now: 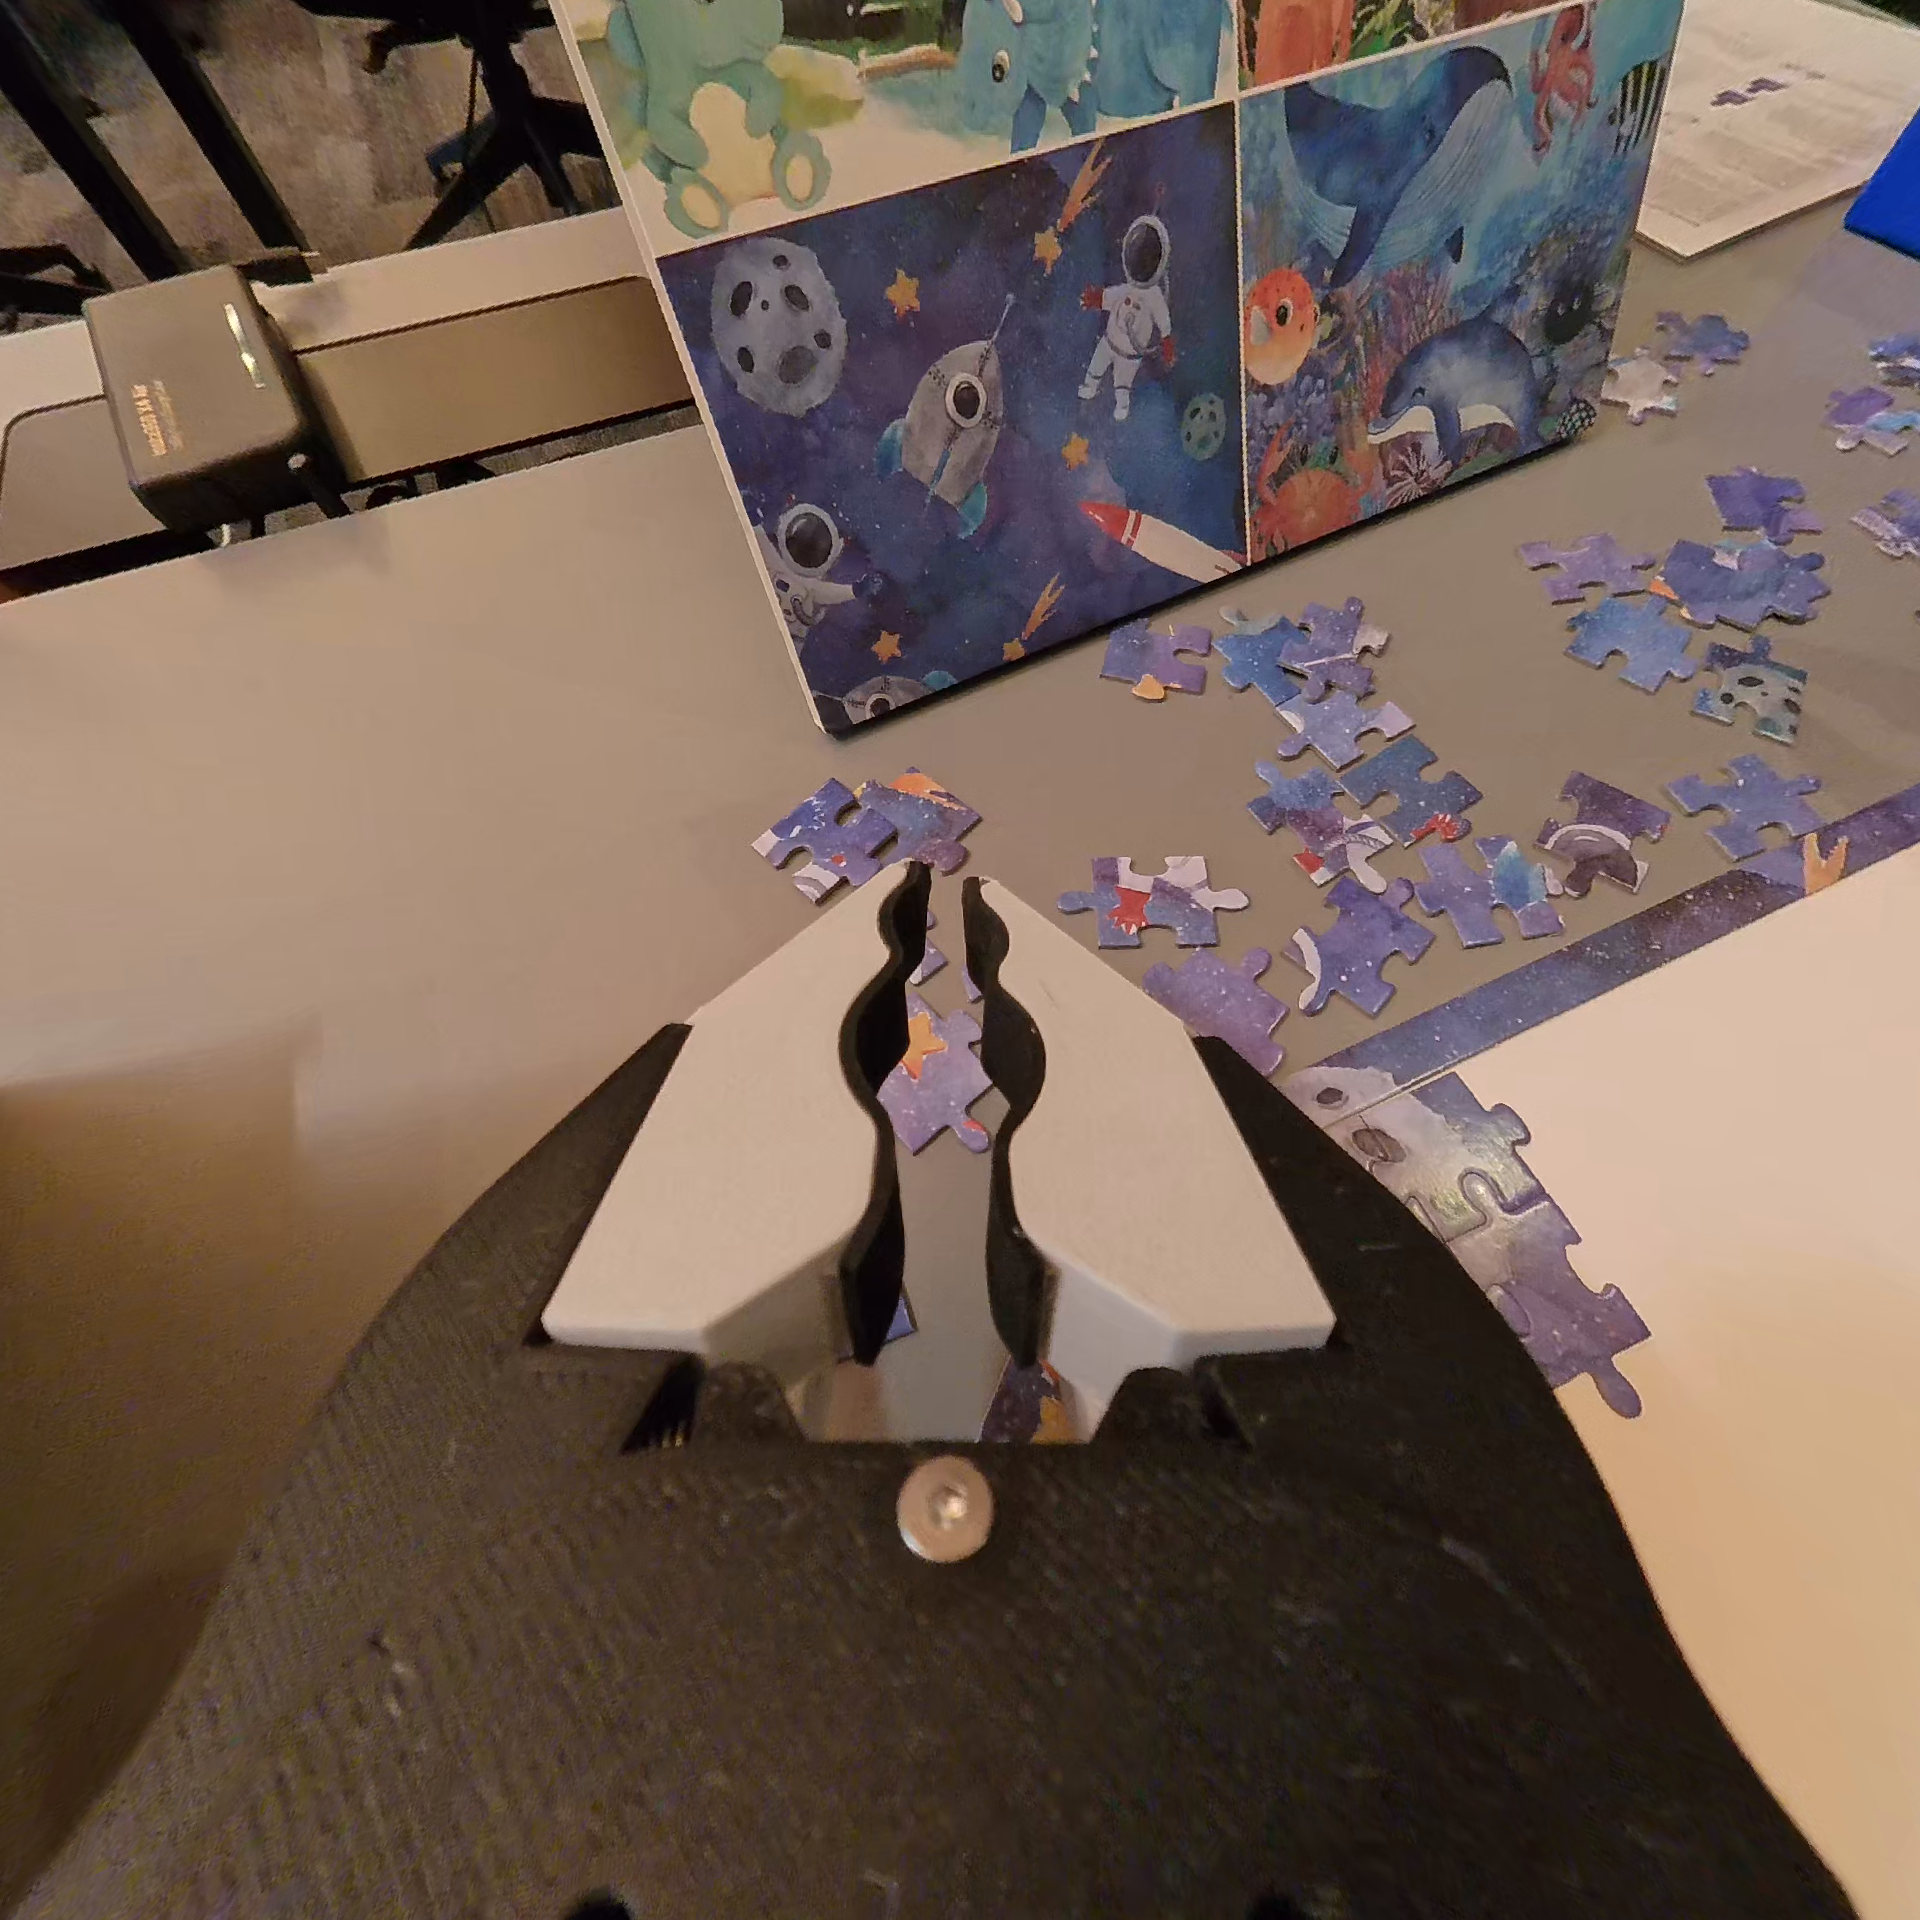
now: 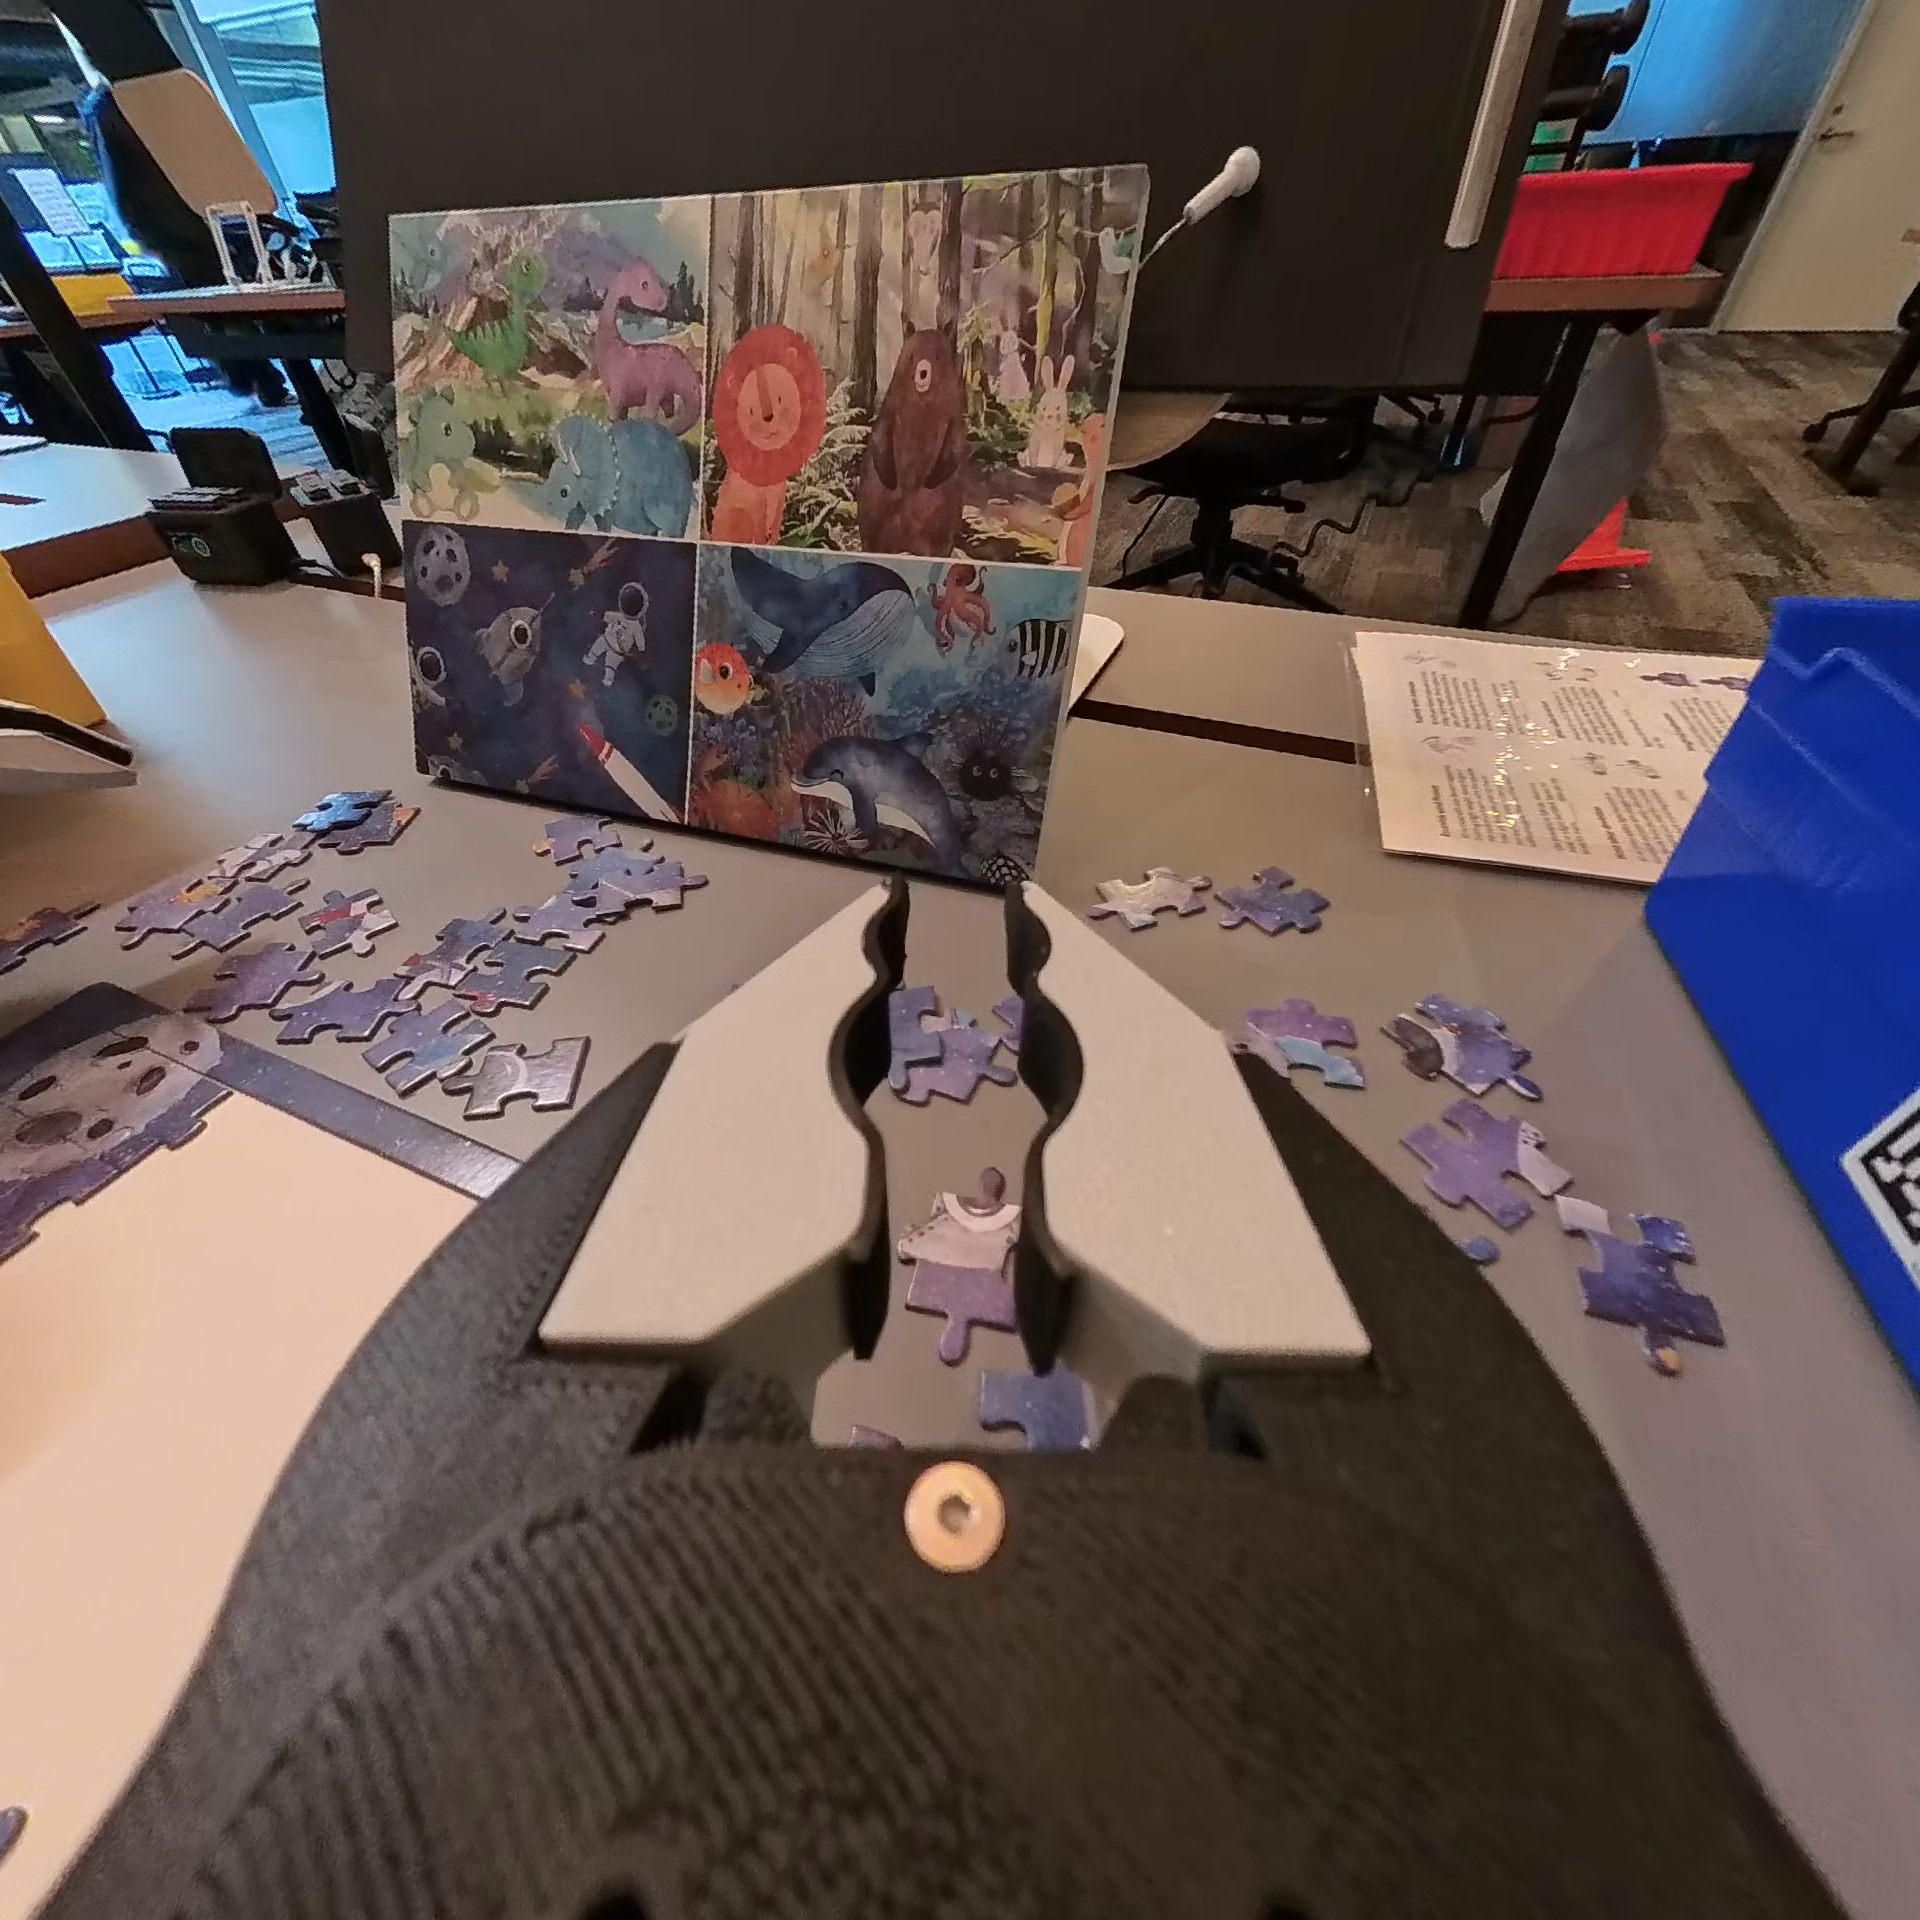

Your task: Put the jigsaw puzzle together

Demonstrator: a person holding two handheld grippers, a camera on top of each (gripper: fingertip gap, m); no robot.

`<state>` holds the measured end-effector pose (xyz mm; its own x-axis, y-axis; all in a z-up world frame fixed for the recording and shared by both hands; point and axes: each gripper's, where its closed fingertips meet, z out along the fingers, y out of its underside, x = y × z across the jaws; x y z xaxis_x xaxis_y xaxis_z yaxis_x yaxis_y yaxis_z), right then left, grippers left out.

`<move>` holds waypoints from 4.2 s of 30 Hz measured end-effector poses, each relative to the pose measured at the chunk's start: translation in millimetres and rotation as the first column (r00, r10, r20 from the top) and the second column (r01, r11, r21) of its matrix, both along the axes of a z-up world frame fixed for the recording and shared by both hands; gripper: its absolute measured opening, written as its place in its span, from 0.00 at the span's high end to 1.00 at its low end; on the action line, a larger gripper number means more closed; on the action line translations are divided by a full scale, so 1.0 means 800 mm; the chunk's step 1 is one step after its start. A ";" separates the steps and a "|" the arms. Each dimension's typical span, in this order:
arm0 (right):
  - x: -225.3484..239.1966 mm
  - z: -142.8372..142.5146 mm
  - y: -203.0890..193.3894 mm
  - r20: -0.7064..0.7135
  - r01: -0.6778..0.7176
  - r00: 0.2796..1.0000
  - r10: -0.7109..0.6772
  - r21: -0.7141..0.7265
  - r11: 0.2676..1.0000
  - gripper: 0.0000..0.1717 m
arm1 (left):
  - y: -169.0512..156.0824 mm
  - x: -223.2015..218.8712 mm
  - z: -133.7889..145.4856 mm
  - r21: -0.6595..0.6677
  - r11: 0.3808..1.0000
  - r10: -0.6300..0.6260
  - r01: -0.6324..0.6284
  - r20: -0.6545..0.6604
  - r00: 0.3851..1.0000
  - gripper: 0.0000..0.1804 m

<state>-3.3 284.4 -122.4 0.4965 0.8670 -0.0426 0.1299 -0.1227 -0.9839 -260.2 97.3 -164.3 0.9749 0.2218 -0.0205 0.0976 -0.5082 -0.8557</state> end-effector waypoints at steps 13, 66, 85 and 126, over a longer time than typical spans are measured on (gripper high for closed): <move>-0.003 -0.003 -0.001 0.003 -0.010 1.000 0.010 -0.011 1.000 0.90 | 0.000 0.001 -0.001 -0.004 1.000 -0.003 0.003 0.000 1.000 0.97; 0.096 0.033 0.048 -0.117 0.180 0.978 -0.172 0.068 0.981 0.90 | 0.001 0.002 -0.005 -0.020 1.000 -0.006 0.006 -0.009 1.000 0.97; 0.097 0.032 0.049 -0.138 0.184 0.975 -0.176 0.047 0.982 0.90 | 0.001 0.003 -0.006 -0.020 1.000 -0.008 0.008 -0.008 1.000 0.97; 0.113 0.050 0.050 -0.233 0.212 0.953 -0.193 0.055 0.976 0.92 | 0.001 0.003 -0.007 -0.025 1.000 -0.010 0.009 -0.009 1.000 0.97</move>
